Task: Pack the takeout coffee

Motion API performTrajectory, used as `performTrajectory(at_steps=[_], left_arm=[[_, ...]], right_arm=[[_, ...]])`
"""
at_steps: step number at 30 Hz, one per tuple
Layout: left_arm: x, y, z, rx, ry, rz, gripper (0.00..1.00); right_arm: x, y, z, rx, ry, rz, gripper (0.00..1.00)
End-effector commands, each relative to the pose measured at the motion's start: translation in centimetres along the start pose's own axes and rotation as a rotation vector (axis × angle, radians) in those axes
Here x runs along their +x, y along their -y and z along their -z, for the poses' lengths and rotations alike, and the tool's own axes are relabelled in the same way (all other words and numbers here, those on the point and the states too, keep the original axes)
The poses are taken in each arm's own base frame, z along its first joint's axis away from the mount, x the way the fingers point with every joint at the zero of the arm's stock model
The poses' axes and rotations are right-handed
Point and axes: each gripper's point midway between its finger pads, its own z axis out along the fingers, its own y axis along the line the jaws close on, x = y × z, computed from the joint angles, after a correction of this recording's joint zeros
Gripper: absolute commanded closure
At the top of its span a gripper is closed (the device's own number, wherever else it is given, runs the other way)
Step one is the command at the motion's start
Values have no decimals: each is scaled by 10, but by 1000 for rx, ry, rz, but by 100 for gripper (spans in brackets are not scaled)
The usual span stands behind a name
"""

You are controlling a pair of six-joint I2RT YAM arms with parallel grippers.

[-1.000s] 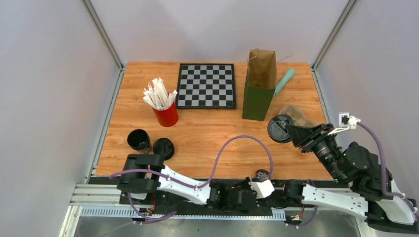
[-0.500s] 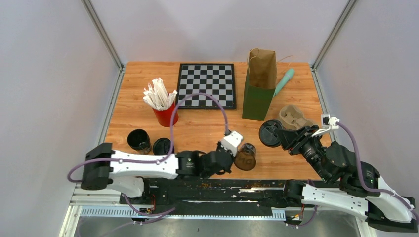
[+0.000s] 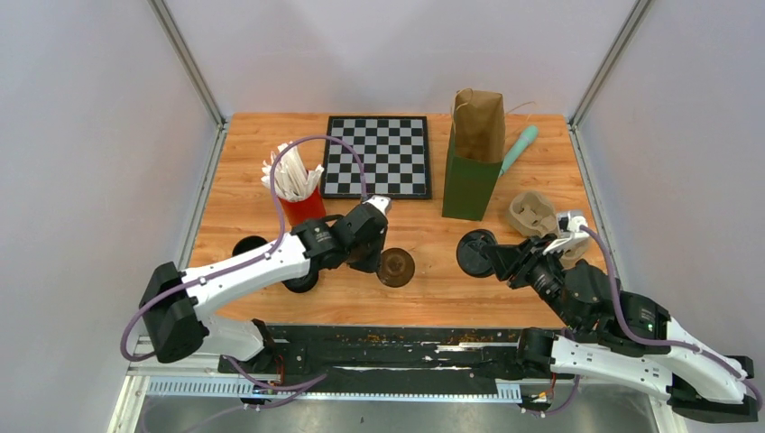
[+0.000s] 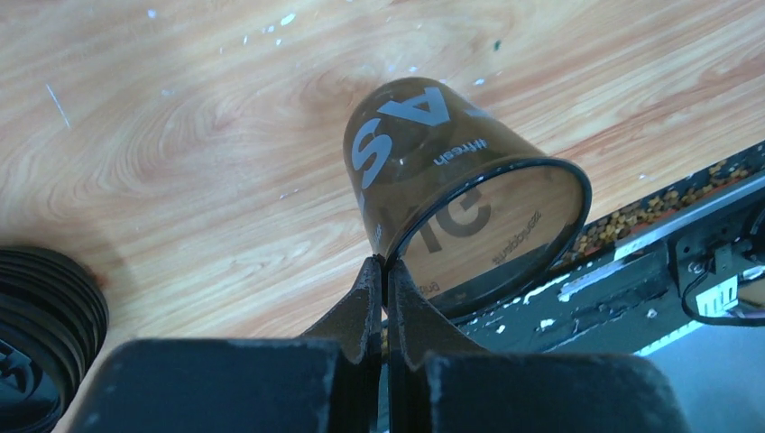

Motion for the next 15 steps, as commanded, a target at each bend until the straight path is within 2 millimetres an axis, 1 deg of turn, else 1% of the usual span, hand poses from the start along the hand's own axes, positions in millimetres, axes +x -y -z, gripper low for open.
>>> performTrajectory(at_steps=[1, 3, 6, 8, 11, 15], left_arm=[[19, -4, -2, 53, -204, 2, 100], [23, -2, -9, 73, -247, -1, 99], [35, 5, -19, 121, -340, 10, 98], [43, 6, -24, 128, -388, -1, 98], [50, 2, -30, 108, -426, -8, 94], [47, -1, -31, 84, -412, -14, 92]], right_arm=[[11, -14, -8, -45, -26, -32, 71], [18, -16, -10, -49, -44, -34, 71], [23, -19, -13, -59, -62, -31, 71], [25, -22, -14, -64, -70, -29, 71], [28, -25, -16, -72, -84, -18, 71], [33, -28, -19, -72, -102, -2, 71]])
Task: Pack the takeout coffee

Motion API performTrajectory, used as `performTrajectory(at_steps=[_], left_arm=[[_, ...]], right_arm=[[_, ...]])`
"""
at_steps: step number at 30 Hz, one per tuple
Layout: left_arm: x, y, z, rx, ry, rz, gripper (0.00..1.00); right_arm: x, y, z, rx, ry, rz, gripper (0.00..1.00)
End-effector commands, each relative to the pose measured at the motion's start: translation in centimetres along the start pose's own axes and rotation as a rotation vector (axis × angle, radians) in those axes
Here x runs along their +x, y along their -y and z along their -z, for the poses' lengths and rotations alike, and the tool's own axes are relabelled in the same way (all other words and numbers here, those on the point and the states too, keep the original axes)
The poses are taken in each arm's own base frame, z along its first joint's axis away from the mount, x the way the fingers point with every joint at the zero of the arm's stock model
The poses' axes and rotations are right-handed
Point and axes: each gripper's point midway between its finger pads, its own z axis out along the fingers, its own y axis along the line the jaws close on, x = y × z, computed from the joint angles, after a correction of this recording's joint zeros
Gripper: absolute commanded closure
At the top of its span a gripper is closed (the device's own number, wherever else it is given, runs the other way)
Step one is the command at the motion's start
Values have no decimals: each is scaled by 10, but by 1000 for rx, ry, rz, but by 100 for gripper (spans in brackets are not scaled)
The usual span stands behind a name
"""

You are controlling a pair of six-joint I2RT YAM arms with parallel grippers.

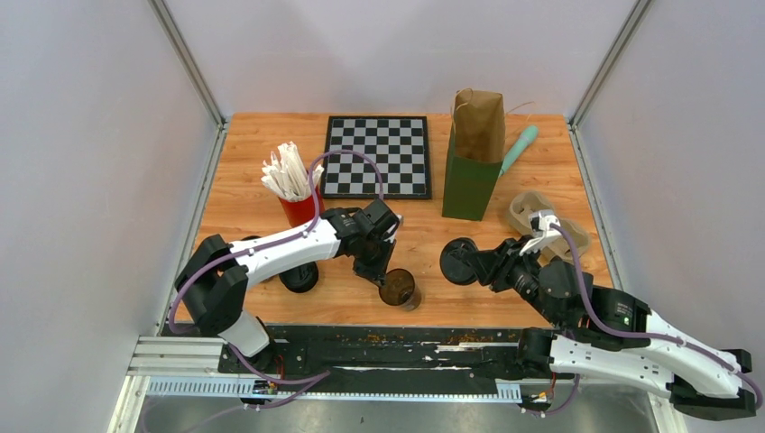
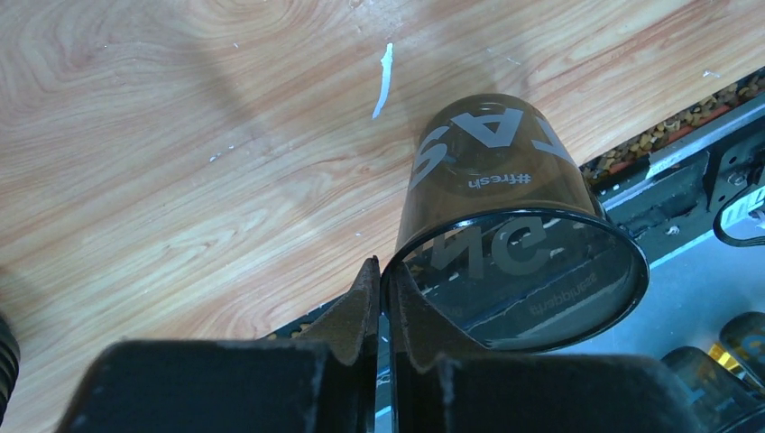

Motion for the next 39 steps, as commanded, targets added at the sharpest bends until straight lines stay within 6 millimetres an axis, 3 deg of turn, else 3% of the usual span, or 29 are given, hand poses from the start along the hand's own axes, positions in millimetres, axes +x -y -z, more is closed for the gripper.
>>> performTrajectory(at_steps=[1, 5, 9, 18, 27, 32, 39], left_arm=[[-7, 4, 11, 10, 15, -30, 92], [-10, 5, 18, 1, 21, -31, 93], [-12, -11, 29, -104, 26, -44, 92], [-16, -14, 28, -147, -16, -61, 88], [-29, -8, 36, -150, 17, -62, 63], [-58, 3, 61, -95, 179, -20, 51], [-97, 12, 128, 94, 551, 27, 46]], right_arm=[[-4, -14, -4, -39, 4, -22, 71], [0, -19, -9, -47, -4, -18, 71], [3, -22, -13, -47, -19, -10, 71], [6, -25, -16, -59, -18, -9, 70], [9, -22, -16, -54, -24, 2, 70], [22, -22, -21, -68, -44, 8, 69], [43, -41, -42, -113, -93, 23, 68]])
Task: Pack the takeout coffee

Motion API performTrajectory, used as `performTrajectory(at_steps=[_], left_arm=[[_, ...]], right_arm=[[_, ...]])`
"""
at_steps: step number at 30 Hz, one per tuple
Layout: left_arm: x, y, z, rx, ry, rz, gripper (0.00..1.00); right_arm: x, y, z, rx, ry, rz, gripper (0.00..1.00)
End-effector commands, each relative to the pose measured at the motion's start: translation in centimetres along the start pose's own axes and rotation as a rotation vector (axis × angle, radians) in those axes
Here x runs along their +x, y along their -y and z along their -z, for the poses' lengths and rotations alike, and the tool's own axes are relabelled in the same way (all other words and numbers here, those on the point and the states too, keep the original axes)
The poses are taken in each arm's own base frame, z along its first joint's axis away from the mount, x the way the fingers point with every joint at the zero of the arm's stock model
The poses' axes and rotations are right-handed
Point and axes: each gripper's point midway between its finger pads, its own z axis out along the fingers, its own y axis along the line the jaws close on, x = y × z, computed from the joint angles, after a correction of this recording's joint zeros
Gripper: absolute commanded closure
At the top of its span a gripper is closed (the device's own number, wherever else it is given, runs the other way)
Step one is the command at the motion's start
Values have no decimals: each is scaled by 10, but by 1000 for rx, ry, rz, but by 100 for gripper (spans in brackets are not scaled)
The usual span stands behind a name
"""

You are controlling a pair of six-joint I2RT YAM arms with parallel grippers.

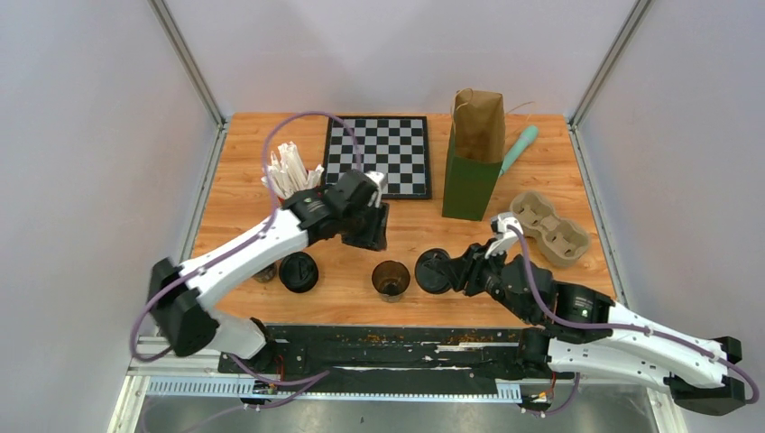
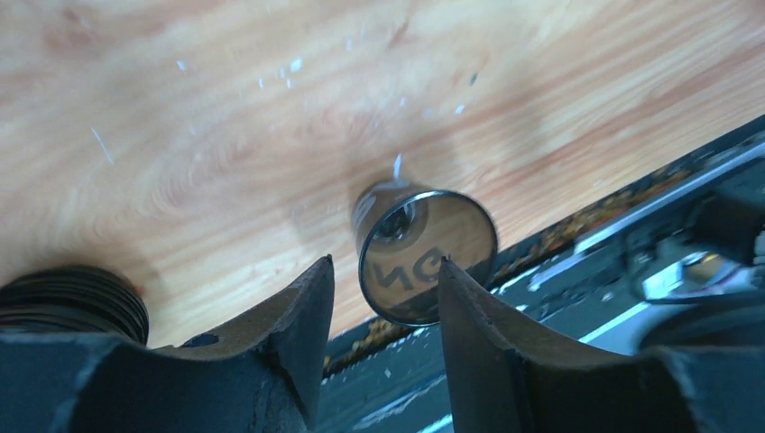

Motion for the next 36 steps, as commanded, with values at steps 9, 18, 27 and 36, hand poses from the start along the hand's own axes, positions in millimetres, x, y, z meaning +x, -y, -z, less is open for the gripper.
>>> performTrajectory(at_steps=[9, 18, 27, 36], left_arm=[[-30, -5, 81, 198, 467, 12, 36], [-2, -22, 70, 291, 440, 79, 29], [9, -20, 56, 341, 429, 113, 29], [20, -24, 42, 343, 402, 129, 32]], right_arm=[[-2, -34, -51, -51, -34, 70, 68], [0, -41, -88, -181, -84, -6, 67], [17, -40, -107, -224, -143, -31, 66], [42, -34, -118, -223, -189, -78, 64]])
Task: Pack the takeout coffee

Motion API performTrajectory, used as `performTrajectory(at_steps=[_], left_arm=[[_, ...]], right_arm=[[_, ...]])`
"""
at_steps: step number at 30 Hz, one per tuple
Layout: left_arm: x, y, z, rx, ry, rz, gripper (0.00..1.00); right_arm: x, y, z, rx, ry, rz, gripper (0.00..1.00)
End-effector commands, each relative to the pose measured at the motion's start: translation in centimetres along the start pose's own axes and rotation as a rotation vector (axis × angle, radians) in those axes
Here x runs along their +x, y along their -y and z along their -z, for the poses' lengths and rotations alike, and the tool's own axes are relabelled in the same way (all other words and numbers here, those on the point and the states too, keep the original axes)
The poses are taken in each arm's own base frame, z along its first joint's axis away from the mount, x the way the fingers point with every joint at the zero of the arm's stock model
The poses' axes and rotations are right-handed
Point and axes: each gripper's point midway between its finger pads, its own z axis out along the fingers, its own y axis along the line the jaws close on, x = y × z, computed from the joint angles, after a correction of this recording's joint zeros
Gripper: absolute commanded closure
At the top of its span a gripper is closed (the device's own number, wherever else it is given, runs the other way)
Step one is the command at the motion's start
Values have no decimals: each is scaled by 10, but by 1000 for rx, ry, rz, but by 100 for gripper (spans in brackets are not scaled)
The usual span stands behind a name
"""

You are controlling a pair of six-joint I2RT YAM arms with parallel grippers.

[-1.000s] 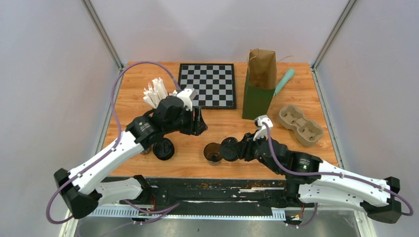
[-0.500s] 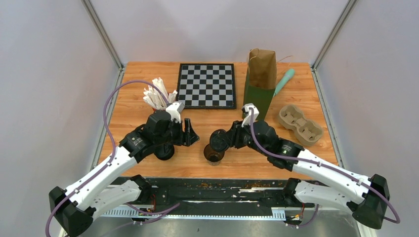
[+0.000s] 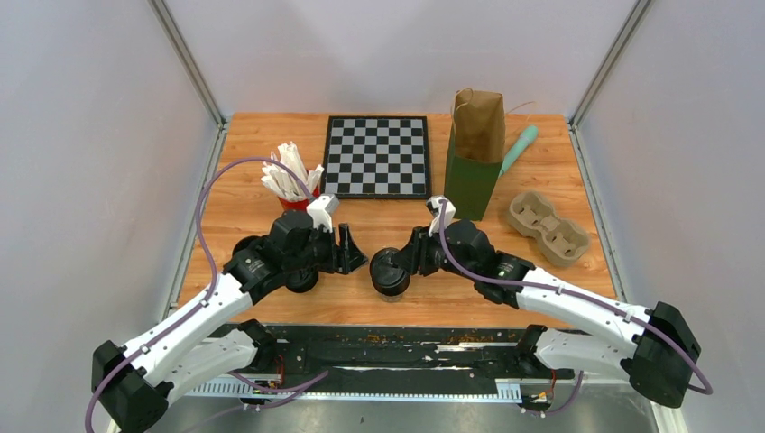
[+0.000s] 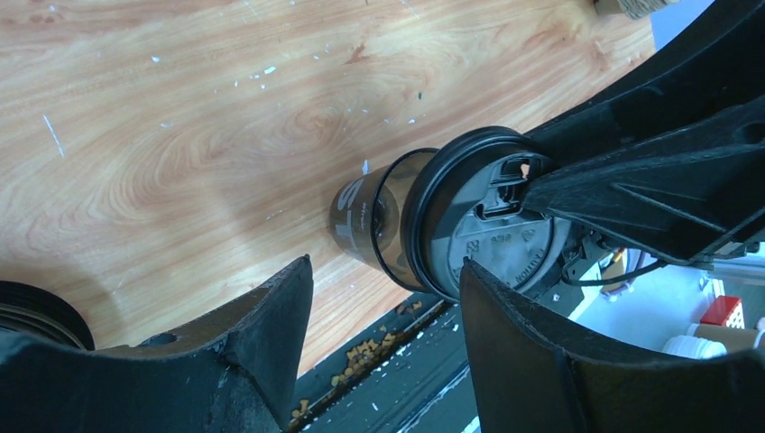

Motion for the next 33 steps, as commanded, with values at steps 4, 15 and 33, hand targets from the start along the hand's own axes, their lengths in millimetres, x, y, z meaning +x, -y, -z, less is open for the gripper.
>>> performTrajectory(at_steps=[4, 15, 33], left_arm=[[1, 4, -7, 49, 26, 29, 35], [17, -2, -24, 70, -25, 49, 42], [28, -5, -37, 86, -71, 52, 44]], right_arm=[[2, -3, -11, -45, 23, -35, 64], [15, 16, -17, -5, -11, -43, 63], [23, 24, -15, 15, -43, -58, 60]])
